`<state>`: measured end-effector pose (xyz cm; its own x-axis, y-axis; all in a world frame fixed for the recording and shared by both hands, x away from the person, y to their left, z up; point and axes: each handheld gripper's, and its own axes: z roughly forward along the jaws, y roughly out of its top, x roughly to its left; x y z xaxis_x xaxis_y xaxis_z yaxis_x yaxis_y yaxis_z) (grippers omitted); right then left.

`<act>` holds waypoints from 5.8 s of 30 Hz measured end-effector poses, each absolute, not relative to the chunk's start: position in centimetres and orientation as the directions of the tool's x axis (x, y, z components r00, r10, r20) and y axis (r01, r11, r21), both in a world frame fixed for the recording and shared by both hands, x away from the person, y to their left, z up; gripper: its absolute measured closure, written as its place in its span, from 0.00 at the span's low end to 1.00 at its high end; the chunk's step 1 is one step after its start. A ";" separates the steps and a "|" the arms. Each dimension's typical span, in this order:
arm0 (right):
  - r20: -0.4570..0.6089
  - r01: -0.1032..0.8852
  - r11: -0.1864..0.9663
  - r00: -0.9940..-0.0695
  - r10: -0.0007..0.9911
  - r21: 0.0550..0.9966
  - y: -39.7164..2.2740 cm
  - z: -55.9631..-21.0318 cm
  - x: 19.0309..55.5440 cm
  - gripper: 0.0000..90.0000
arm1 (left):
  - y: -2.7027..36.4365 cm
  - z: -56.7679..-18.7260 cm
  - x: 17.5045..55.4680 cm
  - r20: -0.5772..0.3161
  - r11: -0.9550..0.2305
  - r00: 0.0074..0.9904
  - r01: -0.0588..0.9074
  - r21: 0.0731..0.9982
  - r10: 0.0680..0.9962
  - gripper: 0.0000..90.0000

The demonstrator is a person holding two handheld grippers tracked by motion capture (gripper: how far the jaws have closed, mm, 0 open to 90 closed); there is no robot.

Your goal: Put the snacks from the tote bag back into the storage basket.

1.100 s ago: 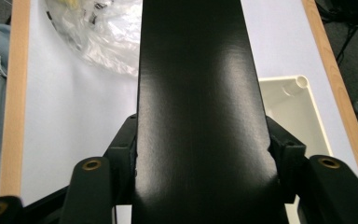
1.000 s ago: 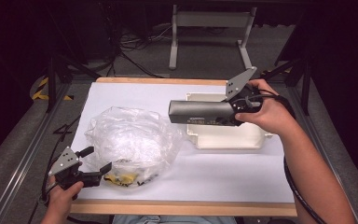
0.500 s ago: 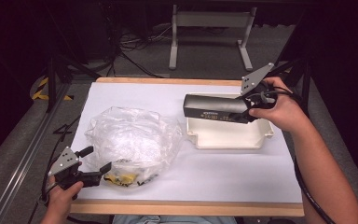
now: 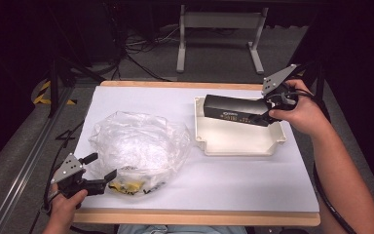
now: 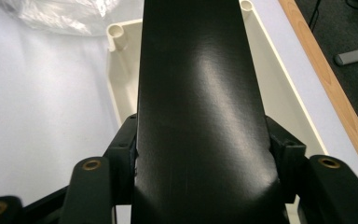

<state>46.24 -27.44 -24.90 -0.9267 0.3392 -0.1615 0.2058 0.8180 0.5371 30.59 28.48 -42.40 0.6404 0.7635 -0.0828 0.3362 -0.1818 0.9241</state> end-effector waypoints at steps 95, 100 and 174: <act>-0.067 0.133 0.887 -0.981 0.180 0.443 -30.0 -36.2 52.5 0.47 | 29.5 -42.7 28.6 -0.074 -0.176 0.597 0.349 0.920 0.799 0.10; -0.073 0.124 0.896 -0.982 0.171 0.427 -29.9 -36.4 52.8 0.46 | 29.5 -42.7 28.6 -0.075 -0.177 0.597 0.352 0.919 0.799 0.10; -0.119 0.321 0.583 -0.798 0.591 0.746 -29.5 -29.1 40.4 0.07 | 28.2 -42.3 30.5 -0.072 -0.190 0.646 0.327 0.926 0.760 0.10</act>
